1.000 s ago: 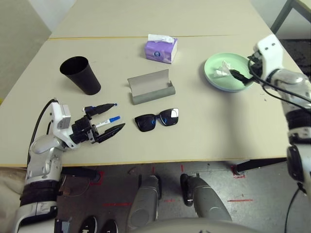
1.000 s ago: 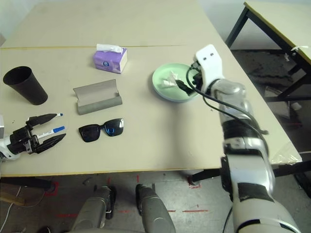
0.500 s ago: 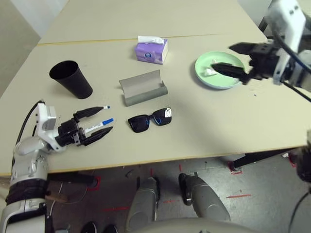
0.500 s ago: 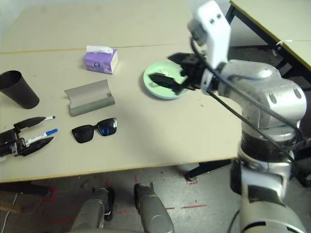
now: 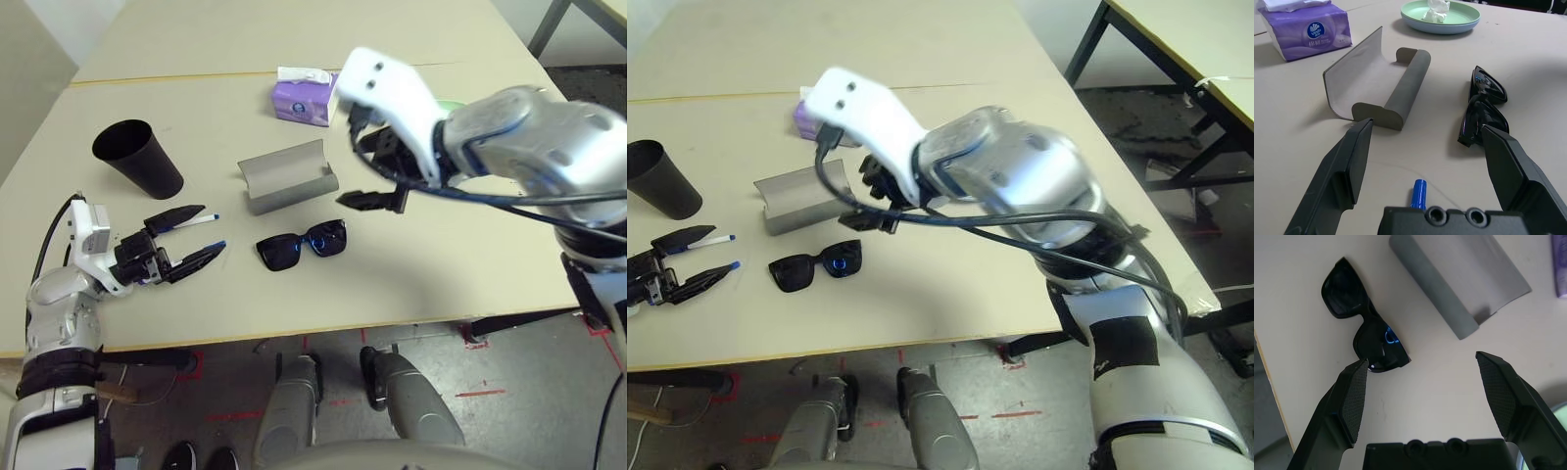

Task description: Organize and tidy the items on the table.

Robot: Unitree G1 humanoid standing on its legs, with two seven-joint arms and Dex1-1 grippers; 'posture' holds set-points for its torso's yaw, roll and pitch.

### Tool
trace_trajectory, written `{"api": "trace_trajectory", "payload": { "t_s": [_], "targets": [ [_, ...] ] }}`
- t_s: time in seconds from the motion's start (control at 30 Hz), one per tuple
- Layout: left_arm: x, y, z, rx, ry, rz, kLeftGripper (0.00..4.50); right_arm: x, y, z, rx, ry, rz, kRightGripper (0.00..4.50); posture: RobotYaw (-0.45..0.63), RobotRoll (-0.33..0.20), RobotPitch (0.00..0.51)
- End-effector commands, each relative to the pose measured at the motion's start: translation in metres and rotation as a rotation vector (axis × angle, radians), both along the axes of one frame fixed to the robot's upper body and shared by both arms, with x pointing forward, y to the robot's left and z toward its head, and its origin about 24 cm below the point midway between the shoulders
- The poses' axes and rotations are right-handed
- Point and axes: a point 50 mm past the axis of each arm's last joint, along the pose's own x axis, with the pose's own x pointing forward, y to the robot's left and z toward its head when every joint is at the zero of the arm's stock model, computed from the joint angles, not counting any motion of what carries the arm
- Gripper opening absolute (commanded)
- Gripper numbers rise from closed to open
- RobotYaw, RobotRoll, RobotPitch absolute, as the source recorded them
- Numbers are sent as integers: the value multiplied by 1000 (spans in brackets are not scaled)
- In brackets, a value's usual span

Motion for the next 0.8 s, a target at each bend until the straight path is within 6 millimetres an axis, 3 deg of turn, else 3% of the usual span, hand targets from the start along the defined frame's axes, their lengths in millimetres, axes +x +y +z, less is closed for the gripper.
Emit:
{"api": "trace_trajectory", "payload": {
  "t_s": [0.03, 0.17, 0.37, 0.8],
  "targets": [
    [-2, -1, -6, 26, 16, 3, 4500, 0, 13, 6, -14, -7, 51, 4465, -55, 0, 168],
    [1, 3, -2, 27, 12, 11, 4500, 3, 27, 2, 33, 49, 77, 4465, -92, 0, 186],
    [-2, 5, 1, 19, 33, -15, 4500, 0, 36, -22, 27, 105, 140, 4465, -57, 0, 193],
    [-40, 24, 4, 7, 100, 18, 4500, 15, 53, -55, -51, 53, 237, 4465, 53, 0, 213]
  ]
}}
